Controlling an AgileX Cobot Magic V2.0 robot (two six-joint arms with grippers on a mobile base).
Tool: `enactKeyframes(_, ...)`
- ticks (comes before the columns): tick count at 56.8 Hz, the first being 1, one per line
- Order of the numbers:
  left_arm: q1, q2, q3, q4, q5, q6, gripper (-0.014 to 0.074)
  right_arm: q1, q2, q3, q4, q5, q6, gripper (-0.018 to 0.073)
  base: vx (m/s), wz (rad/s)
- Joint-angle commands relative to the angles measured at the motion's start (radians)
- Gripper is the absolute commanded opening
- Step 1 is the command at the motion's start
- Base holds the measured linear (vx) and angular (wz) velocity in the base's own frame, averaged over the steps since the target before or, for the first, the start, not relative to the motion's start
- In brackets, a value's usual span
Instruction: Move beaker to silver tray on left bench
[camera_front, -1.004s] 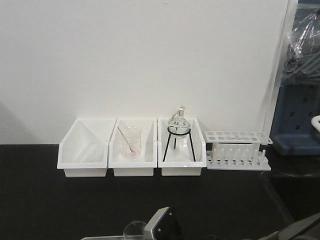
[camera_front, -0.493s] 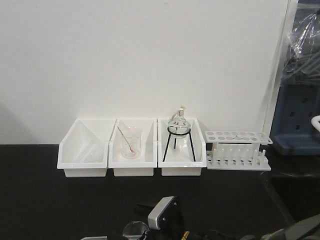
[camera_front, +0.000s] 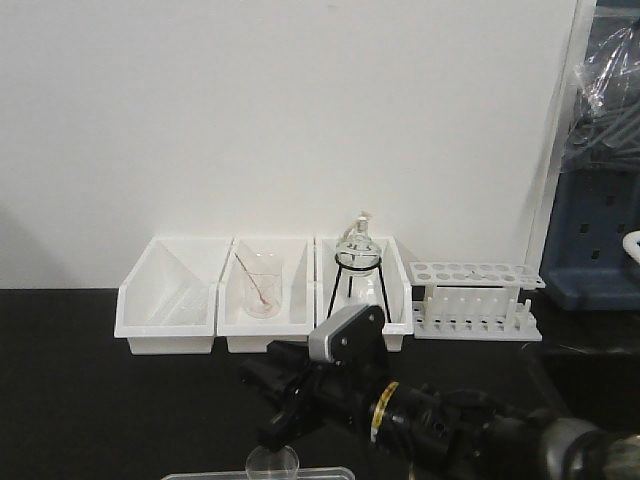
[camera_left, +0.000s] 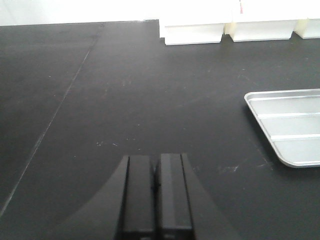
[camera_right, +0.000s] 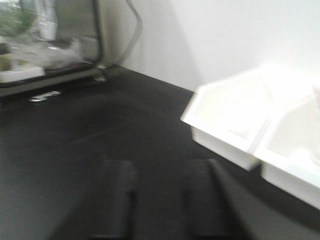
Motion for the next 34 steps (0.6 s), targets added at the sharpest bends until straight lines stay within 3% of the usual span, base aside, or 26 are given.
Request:
enactKeyframes(1, -0.006, -0.016, 0.028, -0.002, -0.077, -0.001, 0.0001, -0.003, -0.180, -0.024, 0.023, 0.239, 0.103, -0.0015, 0.00, 0.00)
enactKeyframes(7, -0.006, -0.016, 0.028, -0.002, -0.077, -0.001, 0.0001, -0.003, -0.333, -0.024, 0.023, 0.555, 0.120, -0.0013, 0.00, 0.00)
enactKeyframes(16, -0.006, -0.016, 0.028, -0.002, -0.077, -0.001, 0.0001, -0.003, -0.527, -0.024, 0.033, 0.861, 0.084, -0.0008, 0.00, 0.00)
enactKeyframes(21, -0.006, -0.016, 0.028, -0.002, -0.077, -0.001, 0.0001, -0.003, -0.616, -0.024, 0.057, 0.967, 0.040, -0.0005, 0.00, 0.00)
enactKeyframes(34, -0.006, -0.016, 0.028, -0.002, -0.077, -0.001, 0.0001, -0.003, -0.843, -0.017, 0.261, 1.189, -0.184, -0.0004, 0.00, 0.00)
